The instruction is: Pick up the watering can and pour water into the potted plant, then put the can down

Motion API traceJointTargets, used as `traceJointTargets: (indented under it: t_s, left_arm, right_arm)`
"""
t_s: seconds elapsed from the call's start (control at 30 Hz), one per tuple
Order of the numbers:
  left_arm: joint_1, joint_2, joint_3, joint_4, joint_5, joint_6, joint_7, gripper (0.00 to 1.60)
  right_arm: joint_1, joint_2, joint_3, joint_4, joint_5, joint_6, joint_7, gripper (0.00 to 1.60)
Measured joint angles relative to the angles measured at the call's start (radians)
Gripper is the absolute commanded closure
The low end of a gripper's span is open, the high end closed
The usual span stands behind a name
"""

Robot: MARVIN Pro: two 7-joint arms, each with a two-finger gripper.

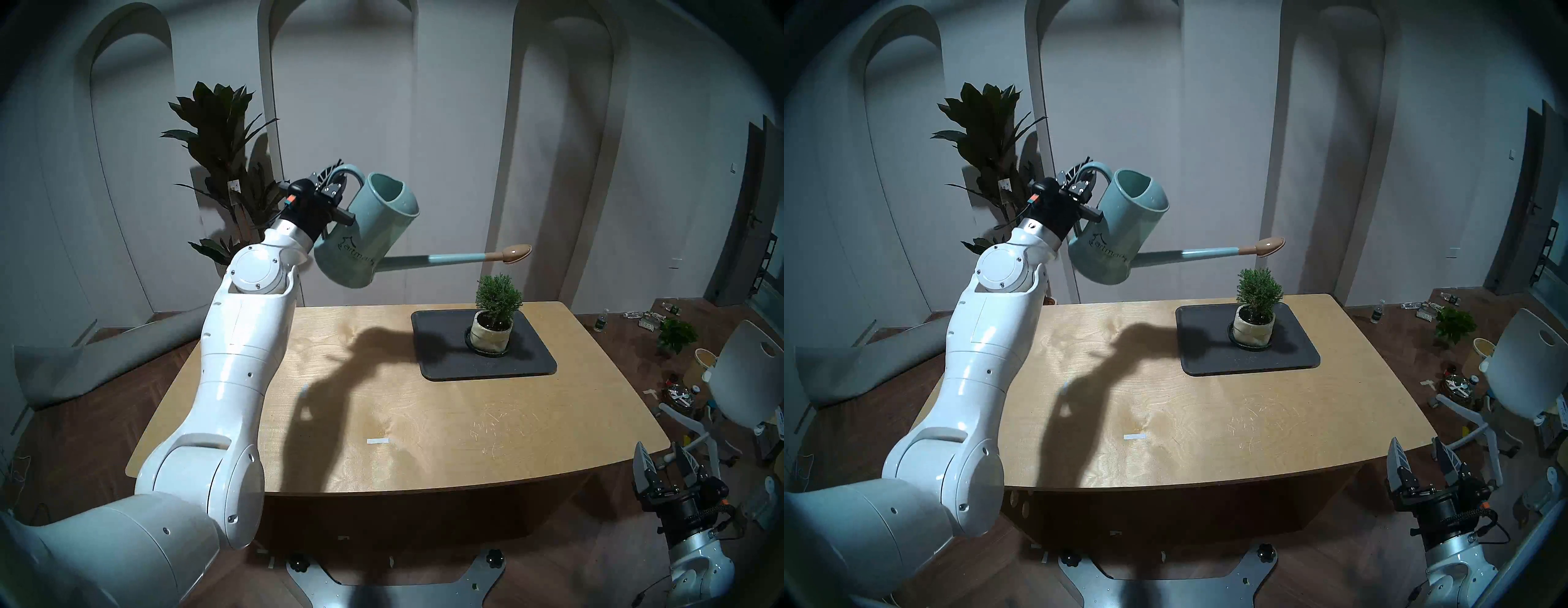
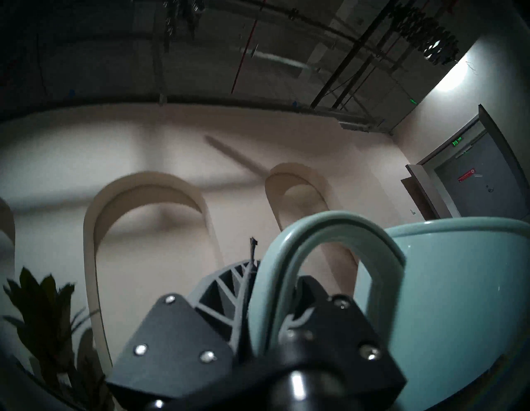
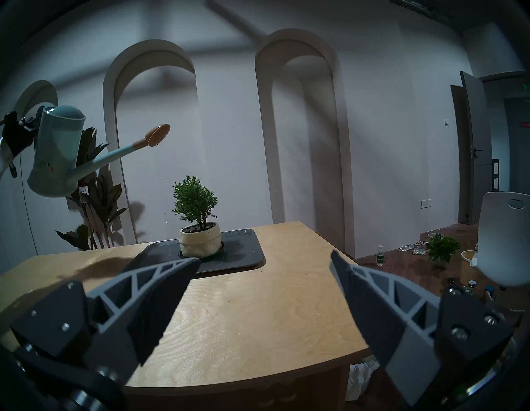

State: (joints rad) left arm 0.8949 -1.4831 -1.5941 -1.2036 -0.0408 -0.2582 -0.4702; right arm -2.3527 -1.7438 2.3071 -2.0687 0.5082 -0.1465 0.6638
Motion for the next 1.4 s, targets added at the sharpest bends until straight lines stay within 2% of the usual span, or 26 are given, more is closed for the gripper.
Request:
traceJointTargets:
  t_s: [0.2,0.3,0.37,0.43,0.5,0.6,0.63,1.03,1.2,1.4]
  left_arm:
    - [0.024,-0.003,-0.054,-0.014,-0.059,0.134,-0.016,1.60]
    - [0.030,-0.004,-0.072,-0.021,-0.078,0.174,-0.021,1.60]
    - [0.039,-0.004,-0.103,-0.035,-0.109,0.241,-0.028,1.60]
    - [0.043,-0.004,-0.115,-0.040,-0.121,0.264,-0.031,1.60]
    - [0.055,-0.002,-0.150,-0.060,-0.154,0.333,-0.039,1.60]
    - [0.068,0.002,-0.180,-0.077,-0.180,0.385,-0.047,1.60]
    - [0.080,0.006,-0.205,-0.093,-0.202,0.425,-0.054,1.60]
    - [0.222,0.019,-0.392,-0.202,-0.370,0.677,-0.123,1.60]
    - [0.266,0.005,-0.453,-0.239,-0.430,0.730,-0.155,1.60]
    - [0.311,-0.041,-0.526,-0.299,-0.500,0.719,-0.193,1.60]
  right_arm:
    - [0.002,-0.001,0.001,0.001,-0.001,0.000,0.001,0.00]
    - [0.002,-0.001,0.001,0.001,-0.001,0.000,0.001,0.00]
    - [0.003,-0.001,0.001,0.002,-0.002,0.000,0.002,0.00]
    - [0.003,-0.001,0.001,0.002,-0.002,0.000,0.002,0.00]
    - [0.004,-0.002,0.002,0.003,-0.002,0.000,0.002,0.00]
    - [0.005,-0.002,0.002,0.003,-0.003,0.000,0.003,0.00]
    - [0.005,-0.002,0.002,0.003,-0.003,0.000,0.003,0.00]
    - [0.006,-0.004,0.005,0.002,-0.004,0.000,0.010,0.00]
    - [0.006,-0.006,0.005,0.000,-0.005,0.000,0.012,0.00]
    - [0.006,-0.008,0.007,-0.001,-0.006,0.000,0.015,0.00]
